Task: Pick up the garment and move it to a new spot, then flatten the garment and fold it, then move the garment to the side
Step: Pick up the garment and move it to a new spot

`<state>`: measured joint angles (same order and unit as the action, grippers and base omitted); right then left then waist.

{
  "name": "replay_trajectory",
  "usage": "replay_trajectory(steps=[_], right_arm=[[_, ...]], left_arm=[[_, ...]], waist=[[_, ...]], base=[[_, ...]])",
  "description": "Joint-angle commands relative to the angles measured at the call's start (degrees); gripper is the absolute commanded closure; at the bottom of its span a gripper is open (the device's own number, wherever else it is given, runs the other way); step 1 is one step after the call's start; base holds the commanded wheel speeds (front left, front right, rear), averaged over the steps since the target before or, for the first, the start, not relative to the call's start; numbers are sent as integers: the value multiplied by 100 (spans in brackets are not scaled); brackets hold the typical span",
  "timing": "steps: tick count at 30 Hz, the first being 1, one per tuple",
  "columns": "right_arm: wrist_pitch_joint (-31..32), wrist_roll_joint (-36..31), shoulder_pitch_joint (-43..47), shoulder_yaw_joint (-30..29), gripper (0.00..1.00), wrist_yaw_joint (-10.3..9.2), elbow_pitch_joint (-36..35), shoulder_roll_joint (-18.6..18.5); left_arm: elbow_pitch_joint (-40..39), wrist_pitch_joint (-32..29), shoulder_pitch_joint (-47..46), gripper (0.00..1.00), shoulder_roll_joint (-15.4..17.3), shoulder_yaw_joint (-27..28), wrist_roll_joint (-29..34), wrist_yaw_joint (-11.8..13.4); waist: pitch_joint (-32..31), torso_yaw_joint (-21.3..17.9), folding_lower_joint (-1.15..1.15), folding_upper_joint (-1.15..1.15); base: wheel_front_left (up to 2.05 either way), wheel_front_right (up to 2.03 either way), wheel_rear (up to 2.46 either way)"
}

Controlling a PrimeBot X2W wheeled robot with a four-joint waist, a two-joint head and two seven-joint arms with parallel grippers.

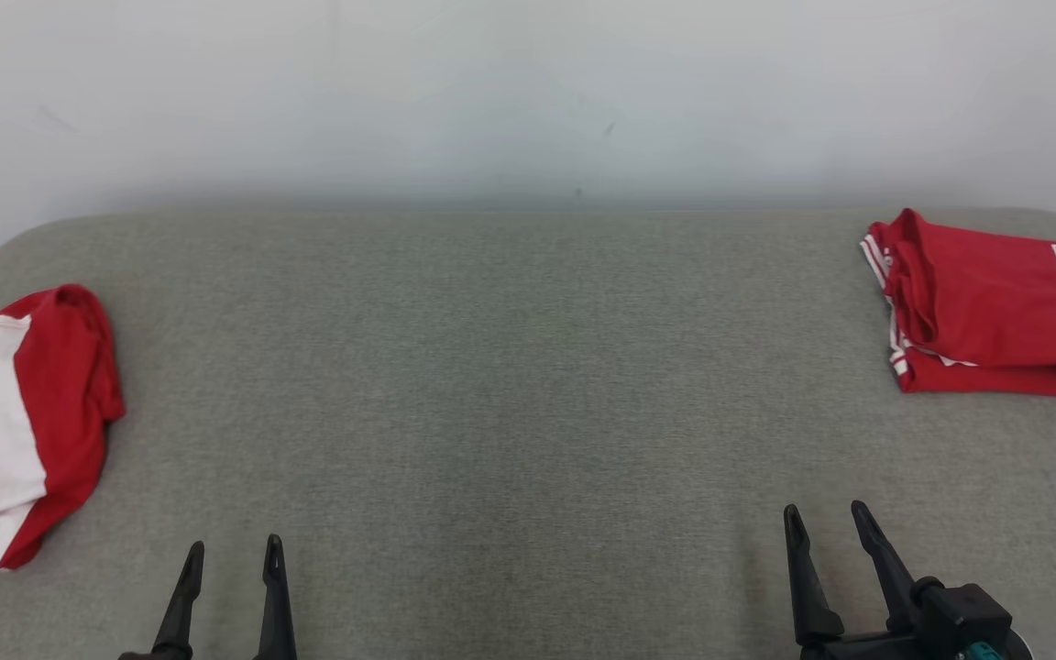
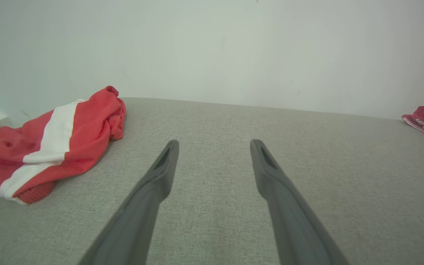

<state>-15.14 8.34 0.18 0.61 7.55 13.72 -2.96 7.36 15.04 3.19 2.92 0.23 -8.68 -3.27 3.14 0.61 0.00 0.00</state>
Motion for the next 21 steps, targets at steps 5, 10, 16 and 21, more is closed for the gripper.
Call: replay_trajectory(steps=[5, 10, 16, 21], right_arm=[[-5, 53, 68, 20, 0, -16, 17, 15], [-5, 48, 69, 54, 0, -16, 42, 15], [-5, 16, 8, 114, 0, -16, 31, 15], [-5, -20, -84, 166, 0, -16, 42, 15]], left_arm=[[74, 10, -100, 0, -6, 44, -23, 25], [113, 10, -104, 0, -6, 94, -57, 66], [111, 10, -96, 0, -7, 146, -105, 95], [136, 10, -137, 0, -7, 231, -144, 117]], waist=[[-13, 372, 0, 0], [-10, 635, 0, 0], [45, 1026, 0, 0], [99, 1318, 0, 0]], base=[[0, 0, 0], [0, 0, 0], [0, 0, 0], [0, 0, 0]])
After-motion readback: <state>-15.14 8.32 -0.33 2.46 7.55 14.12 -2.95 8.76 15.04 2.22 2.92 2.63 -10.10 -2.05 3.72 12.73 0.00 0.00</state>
